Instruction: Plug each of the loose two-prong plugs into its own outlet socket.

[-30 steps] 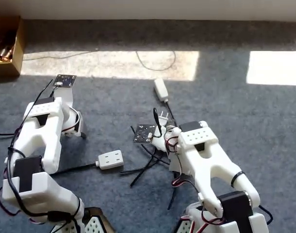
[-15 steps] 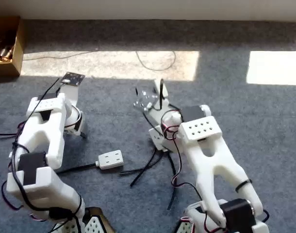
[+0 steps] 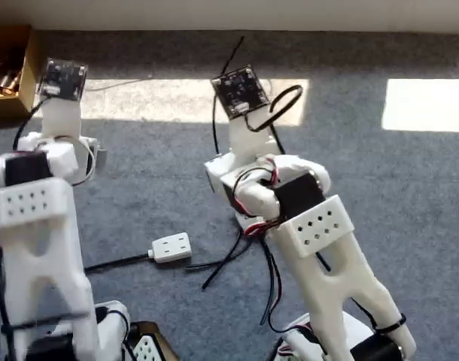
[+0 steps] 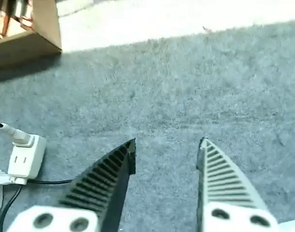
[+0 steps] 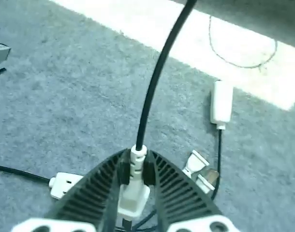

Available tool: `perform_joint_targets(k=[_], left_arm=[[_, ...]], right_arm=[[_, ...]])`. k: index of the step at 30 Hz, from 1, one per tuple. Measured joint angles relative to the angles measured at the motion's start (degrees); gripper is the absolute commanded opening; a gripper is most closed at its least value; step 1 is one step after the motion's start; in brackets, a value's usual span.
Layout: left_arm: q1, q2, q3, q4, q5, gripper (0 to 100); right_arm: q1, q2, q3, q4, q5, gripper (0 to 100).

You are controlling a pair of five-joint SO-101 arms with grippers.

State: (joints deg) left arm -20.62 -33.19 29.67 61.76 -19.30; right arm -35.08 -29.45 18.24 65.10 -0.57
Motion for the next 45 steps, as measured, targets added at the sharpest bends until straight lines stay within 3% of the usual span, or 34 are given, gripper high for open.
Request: perform_joint_targets(k=[4,8,11,16,20,26,39,45], left_arm=[[1.0,-21.6,19.3,-7.3,0.0,31],[4.7,-39.9,34.5,-8.9,0.0,31],[7.4,-49.3,40.4,-9.0,1.1,33],[14.1,-60.7,44.3,-6.9,3.0,46],[17.9,-68.3,44.7,-3.3,3.0,47],[18.5,-70.5,48.2,-2.5,3.0,47],[19.0,-70.5,54.2,-7.8,3.0,47],[17.3,-70.5,57.8,-12.6,3.0,47]], right_arm=[[-3.6,-1.0,6.6,-8.0,-3.3,0.5],[-4.9,-5.6,17.7,-20.0,-4.1,0.5],[-5.1,-9.5,25.1,-25.6,-4.1,0.5],[-5.1,-12.5,29.4,-28.0,-3.8,0.5],[-5.3,-12.9,29.4,-28.3,-3.9,0.5],[-5.8,-12.9,29.4,-28.3,-5.4,0.5],[-14.9,-13.0,28.7,-24.5,-6.5,0.5],[-15.1,-13.0,21.5,-13.6,-3.8,0.5]])
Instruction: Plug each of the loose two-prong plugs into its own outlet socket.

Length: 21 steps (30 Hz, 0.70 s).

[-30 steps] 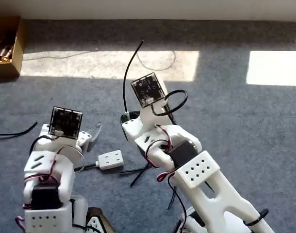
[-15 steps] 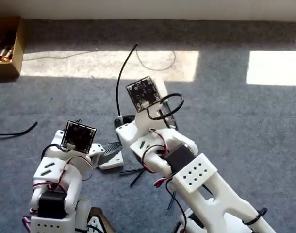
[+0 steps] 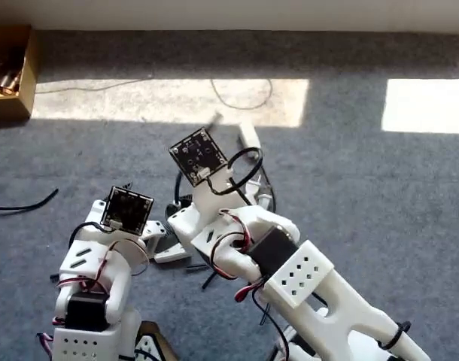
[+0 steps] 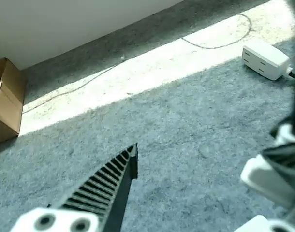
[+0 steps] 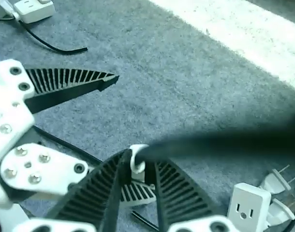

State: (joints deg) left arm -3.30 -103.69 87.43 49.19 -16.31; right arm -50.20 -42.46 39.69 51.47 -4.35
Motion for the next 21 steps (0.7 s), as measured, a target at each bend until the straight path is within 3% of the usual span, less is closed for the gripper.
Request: perform_joint_targets(k=[12,21], left_arm=[[-1.6,0.0,0.2,-1.1,0.2,47],[-2.1,0.0,0.3,-1.1,0.0,47]], right_arm=[[1.1,0.0,-8.4,17.6,10.1,0.5],[6.8,0.0,-8.3,19.2,12.1,0.5]])
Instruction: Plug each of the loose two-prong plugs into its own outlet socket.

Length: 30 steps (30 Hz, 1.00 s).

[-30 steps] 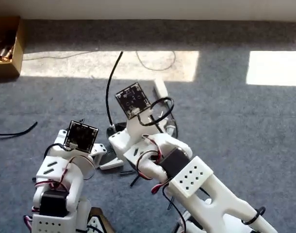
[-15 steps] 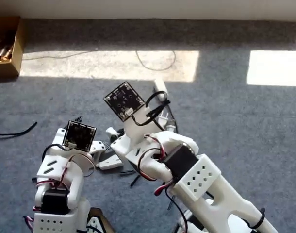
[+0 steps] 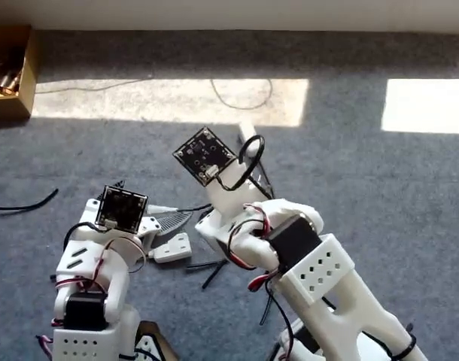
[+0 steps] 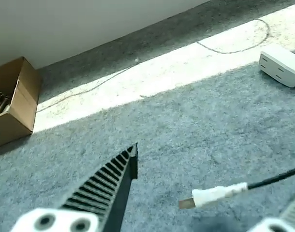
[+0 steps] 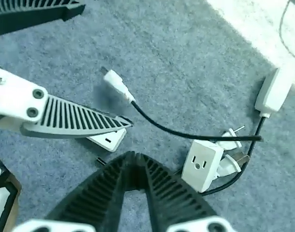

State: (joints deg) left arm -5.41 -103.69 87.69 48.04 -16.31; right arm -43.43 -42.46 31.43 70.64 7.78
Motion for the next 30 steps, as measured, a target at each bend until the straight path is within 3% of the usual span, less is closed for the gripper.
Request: perform_joint_targets(k=[9,15,20,23,28,30], left_arm=[[-1.7,0.0,0.0,1.1,0.0,47],[-10.5,1.0,0.0,2.0,0.0,40],[-14.2,12.7,-4.3,2.3,0.0,35],[-15.8,22.5,-9.6,2.4,0.0,35],[-15.8,41.8,-16.9,2.4,0.9,35],[-14.5,49.2,-20.2,2.4,2.7,35]], right_arm=[[2.2,1.3,0.0,-1.3,1.4,0.9],[3.7,17.5,-2.1,-0.4,5.5,6.2],[5.7,28.9,-10.8,6.4,8.5,10.8],[12.6,24.8,-14.2,9.6,8.6,10.8],[35.3,13.1,-12.9,10.5,10.3,10.8],[41.2,12.4,-9.3,10.5,12.1,10.8]])
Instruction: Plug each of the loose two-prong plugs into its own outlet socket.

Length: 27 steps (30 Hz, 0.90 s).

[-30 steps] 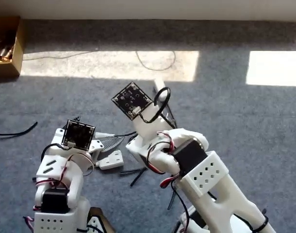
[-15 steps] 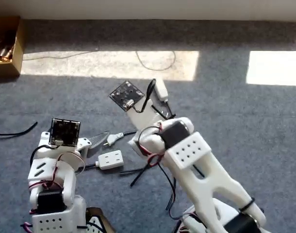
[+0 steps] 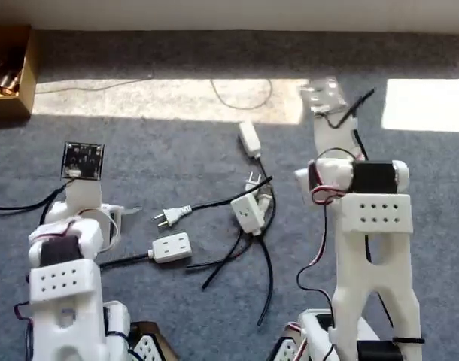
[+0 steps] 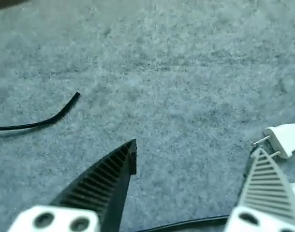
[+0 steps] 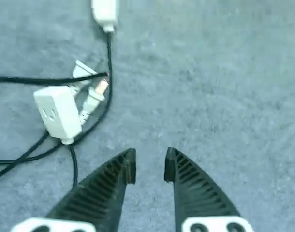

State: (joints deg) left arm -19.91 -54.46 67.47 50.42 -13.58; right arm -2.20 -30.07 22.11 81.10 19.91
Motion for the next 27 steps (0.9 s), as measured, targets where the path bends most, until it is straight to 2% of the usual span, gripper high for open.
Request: perform_joint_targets(k=[3,7,11,15,18,21,27], left_arm=[[1.1,9.9,-4.8,-0.1,1.1,35],[1.1,20.2,-9.0,-0.6,1.1,35],[1.1,26.5,-10.8,-3.9,1.8,35],[-0.4,30.4,-12.9,-5.7,5.1,34],[-3.1,32.5,-14.9,-6.0,8.1,34],[-5.7,33.8,-15.9,-6.0,11.4,35],[-12.0,37.4,-15.9,-10.1,14.9,34]], right_arm=[[3.1,-0.3,5.6,-2.0,1.5,10.8],[3.4,-0.3,10.3,-6.9,3.7,10.8],[0.3,-0.3,10.9,-9.2,4.0,10.8],[-3.9,-0.3,10.9,-9.5,0.2,10.8],[-8.7,-0.3,11.1,-9.9,-1.7,10.8],[-16.8,1.2,11.1,-10.2,-1.8,10.8],[-32.7,13.5,4.7,-11.3,0.4,11.1]])
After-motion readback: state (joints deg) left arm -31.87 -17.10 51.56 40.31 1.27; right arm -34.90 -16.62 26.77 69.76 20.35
